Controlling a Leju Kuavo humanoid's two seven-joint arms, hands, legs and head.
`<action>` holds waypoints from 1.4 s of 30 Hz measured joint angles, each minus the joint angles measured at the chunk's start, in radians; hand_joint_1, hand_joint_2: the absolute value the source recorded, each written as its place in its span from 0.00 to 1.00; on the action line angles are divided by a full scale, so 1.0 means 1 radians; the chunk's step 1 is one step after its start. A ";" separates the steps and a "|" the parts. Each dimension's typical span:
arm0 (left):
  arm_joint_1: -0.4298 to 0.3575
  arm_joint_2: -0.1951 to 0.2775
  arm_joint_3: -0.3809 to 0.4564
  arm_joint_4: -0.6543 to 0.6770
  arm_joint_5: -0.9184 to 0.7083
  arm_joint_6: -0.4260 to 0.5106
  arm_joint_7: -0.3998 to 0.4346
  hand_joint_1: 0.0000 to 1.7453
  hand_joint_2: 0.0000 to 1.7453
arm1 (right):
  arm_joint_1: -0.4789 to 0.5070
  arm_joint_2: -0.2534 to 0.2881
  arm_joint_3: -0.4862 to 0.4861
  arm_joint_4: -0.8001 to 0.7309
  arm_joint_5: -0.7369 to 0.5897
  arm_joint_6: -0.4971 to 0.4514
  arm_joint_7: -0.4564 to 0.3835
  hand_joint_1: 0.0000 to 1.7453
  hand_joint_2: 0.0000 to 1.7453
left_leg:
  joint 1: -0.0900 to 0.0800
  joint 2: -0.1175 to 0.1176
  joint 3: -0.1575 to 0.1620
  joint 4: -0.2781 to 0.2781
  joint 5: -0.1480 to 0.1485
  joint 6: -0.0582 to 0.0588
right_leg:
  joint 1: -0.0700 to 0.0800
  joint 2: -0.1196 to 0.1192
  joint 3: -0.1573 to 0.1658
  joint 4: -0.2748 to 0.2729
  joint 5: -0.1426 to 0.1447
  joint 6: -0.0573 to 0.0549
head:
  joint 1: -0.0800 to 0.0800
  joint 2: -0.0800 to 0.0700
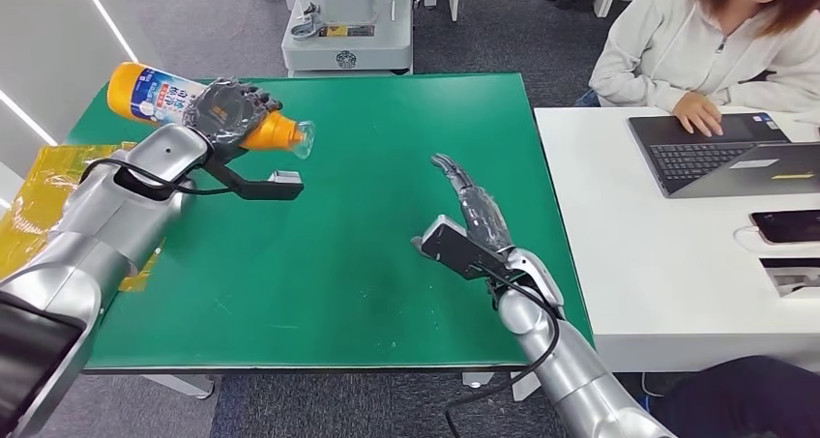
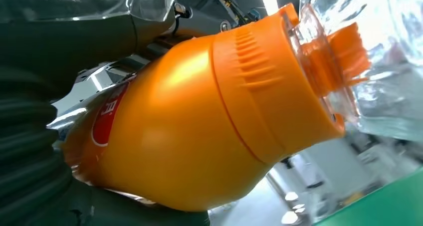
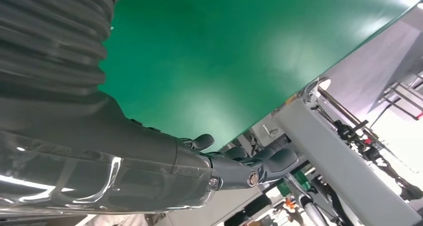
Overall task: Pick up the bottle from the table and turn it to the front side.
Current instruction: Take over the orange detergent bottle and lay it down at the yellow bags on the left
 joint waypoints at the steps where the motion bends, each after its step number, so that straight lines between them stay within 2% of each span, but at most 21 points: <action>1: -0.006 0.007 -0.011 0.007 -0.021 -0.006 0.011 1.00 1.00 | 0.005 -0.001 -0.001 0.000 -0.001 0.000 -0.002 0.00 1.00 | 0.000 0.000 0.000 0.000 0.000 0.000 | 0.000 0.000 0.000 0.000 0.000 0.000 | 0.000 0.000; 10: -0.034 0.089 -0.050 0.041 -0.086 -0.043 0.059 1.00 1.00 | 0.061 -0.015 -0.009 0.000 -0.002 -0.011 -0.011 0.00 1.00 | 0.000 0.000 0.000 0.000 0.000 0.000 | 0.000 0.000 0.000 0.000 0.000 0.000 | 0.000 0.000; 24: -0.041 0.218 -0.049 0.059 -0.086 -0.061 0.030 1.00 1.00 | 0.070 -0.019 -0.033 0.019 0.008 -0.008 -0.035 0.00 1.00 | 0.000 0.002 0.000 0.000 0.000 0.000 | 0.000 0.002 -0.001 0.000 0.000 0.000 | 0.000 0.000; 34: 0.030 0.287 -0.014 0.080 -0.056 -0.082 -0.003 1.00 1.00 | 0.081 -0.032 -0.035 0.016 0.053 -0.037 -0.025 0.00 1.00 | 0.000 0.002 0.000 -0.001 0.000 0.000 | 0.000 0.002 -0.001 0.000 0.000 -0.001 | 0.000 0.000; 42: 0.090 0.300 0.038 0.100 -0.032 -0.104 -0.014 1.00 1.00 | 0.099 -0.037 -0.035 -0.004 0.062 -0.038 -0.018 0.00 1.00 | 0.000 0.002 0.000 -0.001 0.000 0.000 | 0.000 0.002 -0.001 0.000 0.000 -0.001 | 0.000 0.000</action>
